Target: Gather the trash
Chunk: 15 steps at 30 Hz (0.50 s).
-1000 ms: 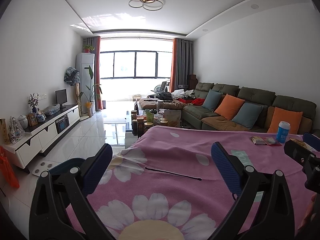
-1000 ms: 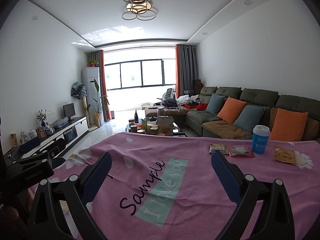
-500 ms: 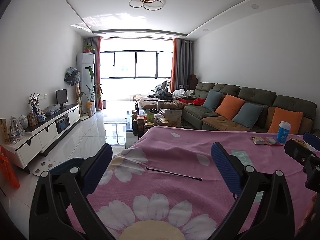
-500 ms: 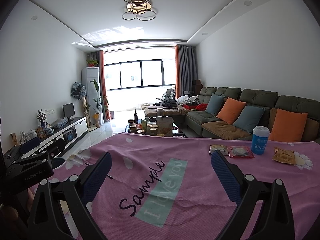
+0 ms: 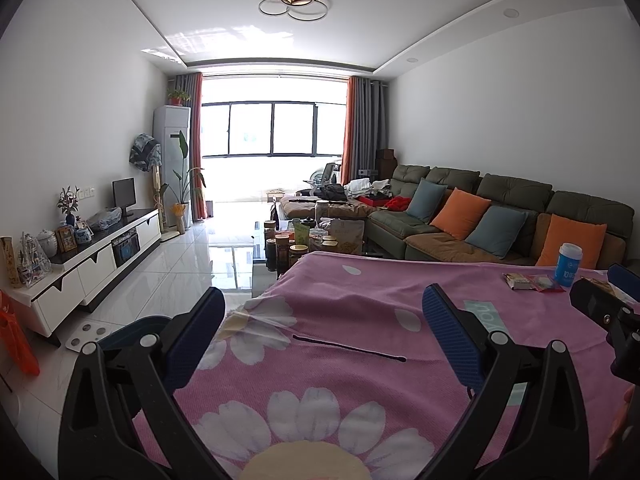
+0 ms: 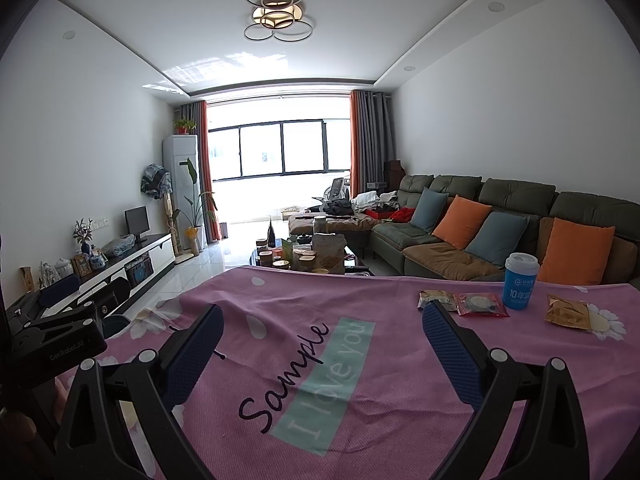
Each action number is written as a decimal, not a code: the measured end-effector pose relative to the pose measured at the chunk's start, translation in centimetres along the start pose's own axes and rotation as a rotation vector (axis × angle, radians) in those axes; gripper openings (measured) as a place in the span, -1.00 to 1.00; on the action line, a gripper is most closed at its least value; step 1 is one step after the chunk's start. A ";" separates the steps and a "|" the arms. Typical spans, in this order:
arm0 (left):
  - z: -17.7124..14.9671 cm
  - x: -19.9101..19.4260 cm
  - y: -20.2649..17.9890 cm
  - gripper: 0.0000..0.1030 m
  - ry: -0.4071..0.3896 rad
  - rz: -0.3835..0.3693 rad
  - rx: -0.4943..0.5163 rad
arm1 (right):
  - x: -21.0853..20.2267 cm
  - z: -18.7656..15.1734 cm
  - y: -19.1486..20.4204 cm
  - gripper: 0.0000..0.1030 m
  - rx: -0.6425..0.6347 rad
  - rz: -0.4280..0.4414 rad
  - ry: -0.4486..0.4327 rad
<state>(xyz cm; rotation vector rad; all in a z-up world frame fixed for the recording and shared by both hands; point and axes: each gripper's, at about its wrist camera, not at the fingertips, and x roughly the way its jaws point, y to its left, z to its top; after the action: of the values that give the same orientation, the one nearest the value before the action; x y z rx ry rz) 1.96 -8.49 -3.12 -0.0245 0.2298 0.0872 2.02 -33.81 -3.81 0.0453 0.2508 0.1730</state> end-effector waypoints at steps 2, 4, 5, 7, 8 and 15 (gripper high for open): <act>0.0 0.0 0.0 0.89 -0.001 0.000 -0.001 | 0.0 0.0 0.0 0.87 0.000 0.000 -0.001; 0.0 0.0 0.0 0.89 0.001 0.000 -0.001 | 0.0 -0.1 0.1 0.87 -0.001 0.000 0.000; 0.0 0.0 0.0 0.89 0.001 0.001 -0.002 | 0.0 -0.1 0.1 0.87 -0.001 0.000 -0.001; 0.1 0.0 0.0 0.89 0.000 0.002 -0.003 | 0.0 -0.1 0.1 0.87 -0.001 0.001 0.000; 0.1 0.0 0.0 0.89 0.000 0.003 -0.002 | 0.0 -0.1 0.1 0.87 -0.001 0.000 -0.001; 0.1 -0.1 0.0 0.89 -0.002 0.004 -0.002 | 0.0 0.0 0.0 0.87 0.000 0.000 -0.001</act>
<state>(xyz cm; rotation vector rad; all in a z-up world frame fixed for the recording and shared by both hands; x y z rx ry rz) 1.86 -8.51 -2.99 -0.0264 0.2277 0.0916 2.01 -33.79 -3.82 0.0456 0.2502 0.1727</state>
